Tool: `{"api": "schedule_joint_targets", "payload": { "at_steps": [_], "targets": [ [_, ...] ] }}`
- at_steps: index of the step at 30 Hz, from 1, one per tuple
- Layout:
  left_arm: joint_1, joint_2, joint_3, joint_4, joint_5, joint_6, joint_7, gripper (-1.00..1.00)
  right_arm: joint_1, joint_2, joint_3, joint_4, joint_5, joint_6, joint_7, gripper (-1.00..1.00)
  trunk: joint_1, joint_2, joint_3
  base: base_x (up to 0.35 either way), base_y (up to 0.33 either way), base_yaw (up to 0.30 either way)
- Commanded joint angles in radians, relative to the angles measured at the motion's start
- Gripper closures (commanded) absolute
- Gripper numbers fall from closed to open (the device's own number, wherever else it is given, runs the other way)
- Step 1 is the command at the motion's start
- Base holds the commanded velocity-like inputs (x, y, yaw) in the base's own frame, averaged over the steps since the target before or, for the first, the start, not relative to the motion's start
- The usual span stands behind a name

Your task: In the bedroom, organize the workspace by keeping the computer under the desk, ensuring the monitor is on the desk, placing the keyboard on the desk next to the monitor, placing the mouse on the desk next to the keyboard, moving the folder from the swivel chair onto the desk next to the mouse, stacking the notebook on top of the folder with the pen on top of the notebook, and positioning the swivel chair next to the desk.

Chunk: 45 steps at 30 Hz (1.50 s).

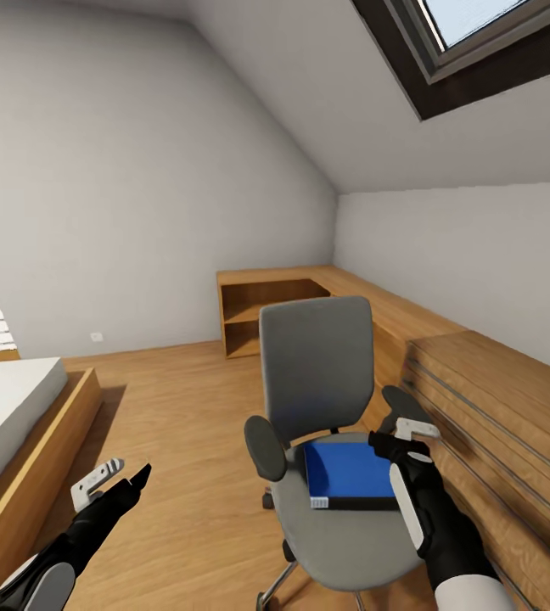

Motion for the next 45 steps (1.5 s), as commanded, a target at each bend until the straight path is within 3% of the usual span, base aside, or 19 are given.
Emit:
{"api": "schedule_joint_targets", "payload": {
  "at_steps": [1,8,16,19,24,26,28,32,34,40,42,45],
  "targets": [
    [-0.001,0.0,0.0,-0.002,0.01,0.004,0.007,-1.0,0.0,0.0,0.0,-0.006,-0.004,0.004,-0.004,-1.0,0.004,-0.008,-0.004,0.0,0.0,0.0],
    [-0.001,0.0,0.0,-0.002,0.009,0.004,0.007,-1.0,0.003,-0.009,0.002,-0.02,-0.001,0.005,0.014,-1.0,0.031,-0.057,-0.026,0.0,0.0,0.0],
    [-0.001,0.0,0.0,-0.002,0.009,0.004,0.007,-1.0,0.001,-0.053,-0.002,0.04,-0.002,0.007,0.19,-1.0,0.061,-0.113,-0.051,0.0,0.0,0.0],
    [-0.001,0.0,0.0,-0.002,0.01,0.004,0.007,-1.0,-0.014,-0.065,-0.003,0.075,-0.001,0.009,0.224,-1.0,0.073,-0.134,-0.061,0.0,0.0,0.0],
    [-0.001,0.0,0.0,-0.002,0.01,0.004,0.007,-1.0,-0.147,-0.074,-0.004,0.198,0.001,0.009,0.242,-1.0,0.092,-0.169,-0.076,0.0,0.0,0.0],
    [-0.001,0.0,-0.001,-0.002,0.009,0.004,0.007,-1.0,-0.234,-0.087,-0.004,0.307,0.002,0.004,0.243,-1.0,0.1,-0.183,-0.083,0.0,0.0,0.0],
    [-0.001,0.0,-0.001,-0.002,0.009,0.003,0.007,-1.0,-0.356,-0.117,-0.005,0.486,-0.001,-0.02,0.245,-1.0,0.107,-0.197,-0.089,0.0,0.0,0.0],
    [-0.001,0.001,0.0,-0.002,0.009,0.002,0.007,-1.0,-0.463,-0.136,-0.005,0.665,-0.002,-0.096,0.246,-1.0,0.123,-0.225,-0.101,0.0,0.0,0.0],
    [-0.001,0.003,0.003,-0.002,0.009,0.002,0.007,-1.0,-0.53,-0.145,-0.005,0.799,-0.005,-0.182,0.246,-1.0,0.13,-0.239,-0.108,0.0,0.0,0.0],
    [-0.001,0.006,0.007,-0.003,0.009,0.001,0.007,-1.0,-0.573,-0.148,-0.008,0.921,-0.008,-0.278,0.247,-1.0,0.153,-0.281,-0.127,0.0,0.0,0.0],
    [-0.001,0.004,0.005,-0.003,0.009,0.0,0.008,-1.0,-0.578,-0.147,-0.008,0.994,-0.014,-0.346,0.247,-1.0,0.161,-0.295,-0.133,0.0,0.0,0.0],
    [-0.001,0.004,0.004,-0.003,0.009,-0.001,0.007,-1.0,-0.578,-0.147,-0.008,1.002,-0.016,-0.352,0.247,-1.0,0.173,-0.316,-0.142,0.0,0.0,0.0]
  ]
}}
